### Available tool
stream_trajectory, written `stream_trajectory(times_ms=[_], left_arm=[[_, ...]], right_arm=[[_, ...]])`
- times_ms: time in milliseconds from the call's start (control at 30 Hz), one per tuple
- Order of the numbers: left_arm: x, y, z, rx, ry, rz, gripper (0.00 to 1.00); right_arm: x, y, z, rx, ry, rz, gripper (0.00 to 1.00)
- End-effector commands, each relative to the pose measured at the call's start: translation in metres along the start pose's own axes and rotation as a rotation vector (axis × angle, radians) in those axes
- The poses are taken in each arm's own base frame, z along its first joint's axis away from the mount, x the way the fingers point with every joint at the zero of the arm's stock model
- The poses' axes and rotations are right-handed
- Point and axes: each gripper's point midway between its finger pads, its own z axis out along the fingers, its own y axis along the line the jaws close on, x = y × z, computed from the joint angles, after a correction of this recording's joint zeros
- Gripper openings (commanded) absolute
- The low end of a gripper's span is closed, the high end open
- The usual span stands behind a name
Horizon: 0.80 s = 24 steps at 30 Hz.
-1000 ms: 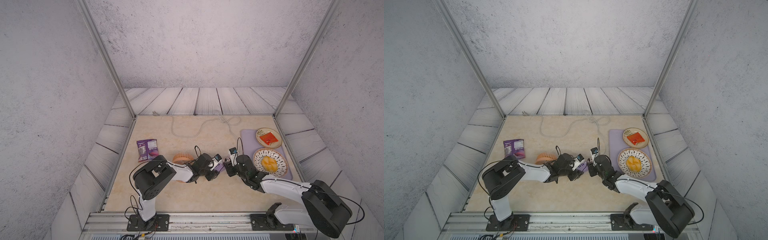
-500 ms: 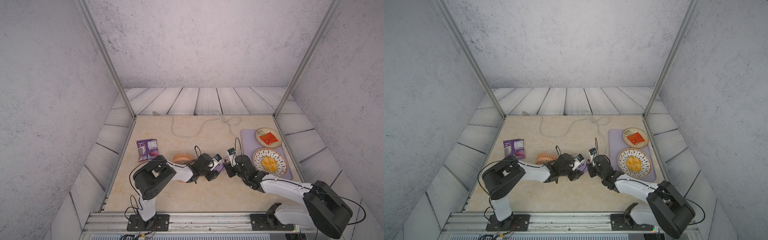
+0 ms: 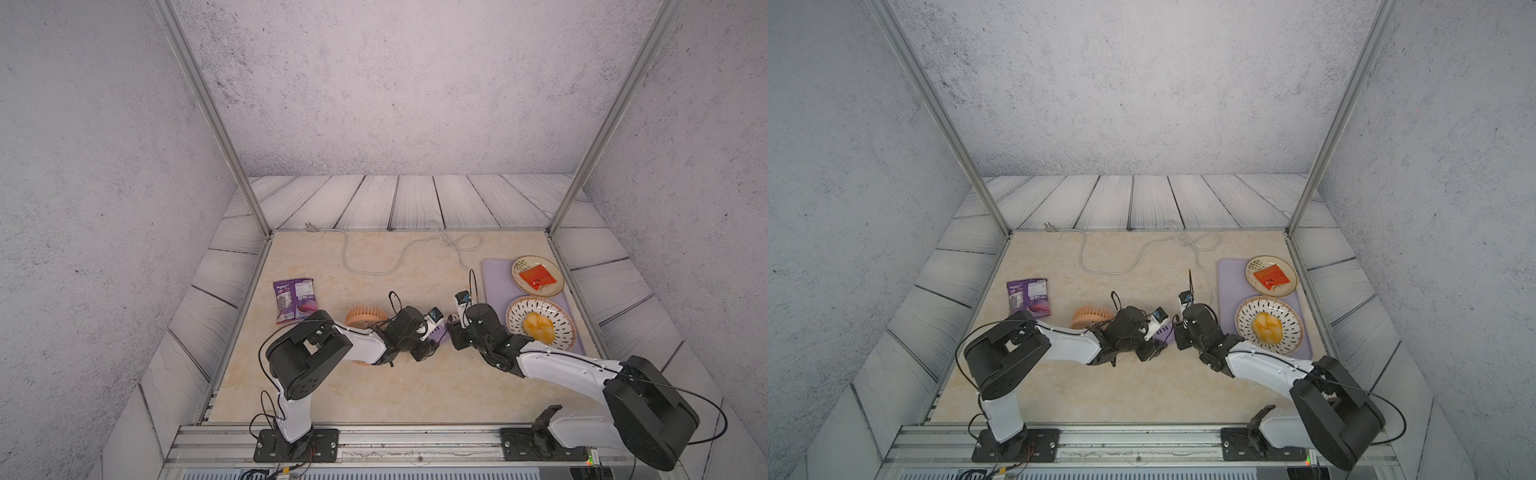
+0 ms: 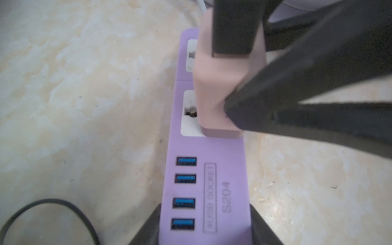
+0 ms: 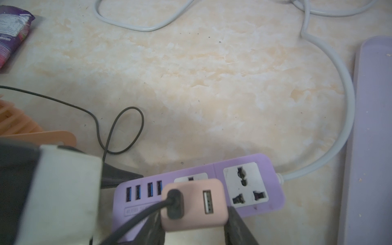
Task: Unplug the desk fan from the power strip
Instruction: Remove the plug from the socket.
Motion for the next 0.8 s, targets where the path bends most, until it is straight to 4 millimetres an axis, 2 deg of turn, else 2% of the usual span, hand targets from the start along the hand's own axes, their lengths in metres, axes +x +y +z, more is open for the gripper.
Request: stream_trajectory(times_ms=[0, 433, 600, 767], left_arm=[[-0.014, 0.005, -0.002, -0.022, -0.046, -0.007, 0.00], [-0.016, 0.005, 0.001, -0.021, -0.043, -0.007, 0.00], [-0.016, 0.005, 0.001, -0.019, -0.038, -0.005, 0.00], [-0.015, 0.006, 0.000, -0.024, -0.034, 0.001, 0.00]], right_arm=[[-0.015, 0.015, -0.001, -0.065, -0.028, 0.035, 0.14], [-0.009, 0.023, -0.003, -0.079, 0.005, -0.089, 0.14], [-0.006, 0.028, -0.002, -0.101, 0.014, -0.096, 0.13], [-0.011, 0.024, -0.004, -0.082, -0.001, -0.052, 0.14]])
